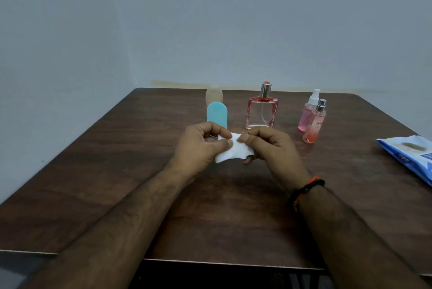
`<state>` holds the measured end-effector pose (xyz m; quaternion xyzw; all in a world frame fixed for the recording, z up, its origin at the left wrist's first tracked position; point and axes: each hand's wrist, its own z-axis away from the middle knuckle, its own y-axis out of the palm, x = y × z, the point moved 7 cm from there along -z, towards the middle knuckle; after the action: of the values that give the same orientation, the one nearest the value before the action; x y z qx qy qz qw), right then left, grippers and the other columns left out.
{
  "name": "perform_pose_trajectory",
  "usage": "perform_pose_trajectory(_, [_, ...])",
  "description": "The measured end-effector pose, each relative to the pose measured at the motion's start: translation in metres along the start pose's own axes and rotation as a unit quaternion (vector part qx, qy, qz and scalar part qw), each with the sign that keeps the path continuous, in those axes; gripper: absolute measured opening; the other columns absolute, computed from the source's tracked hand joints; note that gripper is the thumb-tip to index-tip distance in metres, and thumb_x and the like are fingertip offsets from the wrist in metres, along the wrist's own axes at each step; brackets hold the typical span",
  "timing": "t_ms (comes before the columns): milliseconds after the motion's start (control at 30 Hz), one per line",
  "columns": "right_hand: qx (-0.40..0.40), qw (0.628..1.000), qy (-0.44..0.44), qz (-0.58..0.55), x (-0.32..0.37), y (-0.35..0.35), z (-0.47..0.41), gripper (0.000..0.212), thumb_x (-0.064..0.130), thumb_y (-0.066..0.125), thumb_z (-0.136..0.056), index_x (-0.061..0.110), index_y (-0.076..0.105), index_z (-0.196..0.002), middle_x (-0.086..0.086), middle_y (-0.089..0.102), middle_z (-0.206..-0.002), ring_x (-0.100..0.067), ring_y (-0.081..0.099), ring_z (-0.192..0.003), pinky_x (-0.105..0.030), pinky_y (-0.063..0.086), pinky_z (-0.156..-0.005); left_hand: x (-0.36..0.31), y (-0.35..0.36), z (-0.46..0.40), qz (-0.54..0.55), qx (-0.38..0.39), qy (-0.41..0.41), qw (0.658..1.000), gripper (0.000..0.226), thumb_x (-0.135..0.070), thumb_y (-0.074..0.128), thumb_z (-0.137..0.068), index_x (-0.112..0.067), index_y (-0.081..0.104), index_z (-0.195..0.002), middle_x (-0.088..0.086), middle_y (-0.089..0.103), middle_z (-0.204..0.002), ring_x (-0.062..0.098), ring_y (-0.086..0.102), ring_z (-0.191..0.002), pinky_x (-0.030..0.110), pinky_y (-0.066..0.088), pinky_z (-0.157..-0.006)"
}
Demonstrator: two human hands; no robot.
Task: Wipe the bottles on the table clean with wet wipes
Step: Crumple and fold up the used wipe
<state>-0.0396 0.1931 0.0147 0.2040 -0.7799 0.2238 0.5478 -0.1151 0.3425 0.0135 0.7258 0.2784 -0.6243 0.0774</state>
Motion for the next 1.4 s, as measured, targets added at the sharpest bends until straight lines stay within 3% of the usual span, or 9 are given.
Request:
perform_pose_trajectory(200, [-0.042, 0.979, -0.11, 0.165, 0.011, 0.003, 0.004, 0.053, 0.0, 0.075, -0.077, 0.023, 0.057, -0.12, 0.009, 0.059, -0.099, -0.007, 0.061, -0.077, -0.023, 0.056, -0.069, -0.006, 0.006, 0.004, -0.16, -0.054, 0.075, 0.983, 0.016, -0.02, 0.078, -0.081, -0.027, 0.067, -0.089, -0.004, 0.069, -0.067, 0.007, 0.063, -0.059, 0.027, 0.057, -0.067])
perform_pose_trajectory(300, [-0.019, 0.972, -0.16, 0.17, 0.017, 0.014, 0.008, 0.068, -0.001, 0.075, -0.077, 0.026, 0.046, -0.131, 0.011, 0.057, -0.099, -0.01, 0.06, -0.081, -0.021, 0.055, -0.072, -0.004, 0.003, 0.002, -0.139, -0.061, 0.048, 0.987, 0.033, -0.019, 0.079, -0.08, -0.03, 0.059, -0.103, -0.007, 0.07, -0.093, 0.006, 0.069, -0.075, 0.024, 0.059, -0.068])
perform_pose_trajectory(400, [0.022, 0.969, -0.177, 0.174, 0.017, 0.024, 0.011, 0.073, 0.003, 0.073, -0.08, 0.026, 0.038, -0.139, 0.01, 0.064, -0.105, -0.009, 0.062, -0.09, -0.021, 0.053, -0.08, 0.009, 0.003, -0.003, -0.045, -0.037, -0.016, 0.998, 0.041, -0.011, 0.079, -0.08, -0.029, 0.054, -0.107, -0.002, 0.073, -0.1, 0.012, 0.071, -0.087, 0.035, 0.061, -0.079])
perform_pose_trajectory(467, [0.029, 0.965, -0.174, 0.196, 0.014, 0.026, 0.01, 0.072, 0.007, 0.071, -0.082, 0.023, 0.037, -0.143, 0.01, 0.066, -0.111, -0.004, 0.061, -0.094, -0.018, 0.05, -0.084, 0.014, 0.006, -0.004, 0.03, -0.018, -0.035, 0.999, 0.037, -0.001, 0.072, -0.082, -0.024, 0.057, -0.108, 0.004, 0.075, -0.1, 0.021, 0.072, -0.094, 0.045, 0.059, -0.086])
perform_pose_trajectory(600, [-0.003, 0.95, -0.191, 0.248, 0.012, 0.022, 0.009, 0.067, -0.001, 0.064, -0.081, 0.02, 0.044, -0.142, 0.006, 0.067, -0.121, 0.003, 0.054, -0.094, -0.013, 0.045, -0.087, 0.012, 0.013, -0.004, 0.121, 0.035, -0.047, 0.991, 0.033, 0.009, 0.056, -0.089, -0.012, 0.063, -0.114, 0.011, 0.073, -0.108, 0.029, 0.069, -0.105, 0.039, 0.059, -0.084])
perform_pose_trajectory(900, [-0.062, 0.919, -0.209, 0.328, 0.02, 0.009, 0.009, 0.025, 0.008, 0.073, -0.082, 0.021, 0.071, -0.103, 0.011, 0.064, -0.108, -0.003, 0.053, -0.095, -0.01, 0.041, -0.08, -0.001, 0.018, 0.004, 0.034, 0.13, -0.014, 0.991, 0.059, 0.004, 0.072, -0.083, -0.014, 0.057, -0.136, 0.004, 0.074, -0.117, 0.014, 0.068, -0.112, 0.044, 0.046, -0.108])
perform_pose_trajectory(1200, [-0.093, 0.934, -0.16, 0.305, 0.021, -0.011, 0.035, 0.019, 0.015, 0.08, -0.078, 0.019, 0.076, -0.096, 0.008, 0.069, -0.095, -0.007, 0.062, -0.089, -0.007, 0.045, -0.078, -0.013, 0.032, 0.027, 0.018, 0.137, 0.007, 0.99, 0.035, 0.008, 0.068, -0.084, -0.017, 0.071, -0.109, 0.003, 0.077, -0.104, 0.016, 0.073, -0.099, 0.032, 0.06, -0.084])
perform_pose_trajectory(1300, [-0.09, 0.936, -0.173, 0.293, 0.025, -0.017, 0.052, 0.017, 0.015, 0.08, -0.076, 0.016, 0.078, -0.092, 0.0, 0.073, -0.094, -0.014, 0.066, -0.088, -0.022, 0.051, -0.08, -0.015, 0.039, 0.034, -0.013, 0.127, 0.014, 0.992, 0.034, 0.007, 0.072, -0.082, -0.009, 0.072, -0.112, 0.007, 0.077, -0.101, 0.02, 0.074, -0.094, 0.039, 0.061, -0.083])
perform_pose_trajectory(1400, [-0.107, 0.939, -0.162, 0.285, 0.028, -0.031, 0.07, 0.016, 0.017, 0.081, -0.075, 0.015, 0.078, -0.09, 0.0, 0.072, -0.09, -0.012, 0.065, -0.083, -0.022, 0.051, -0.076, -0.02, 0.052, 0.043, -0.045, 0.126, 0.024, 0.991, 0.032, 0.005, 0.076, -0.079, -0.007, 0.072, -0.109, 0.008, 0.077, -0.095, 0.022, 0.075, -0.087, 0.045, 0.062, -0.079])
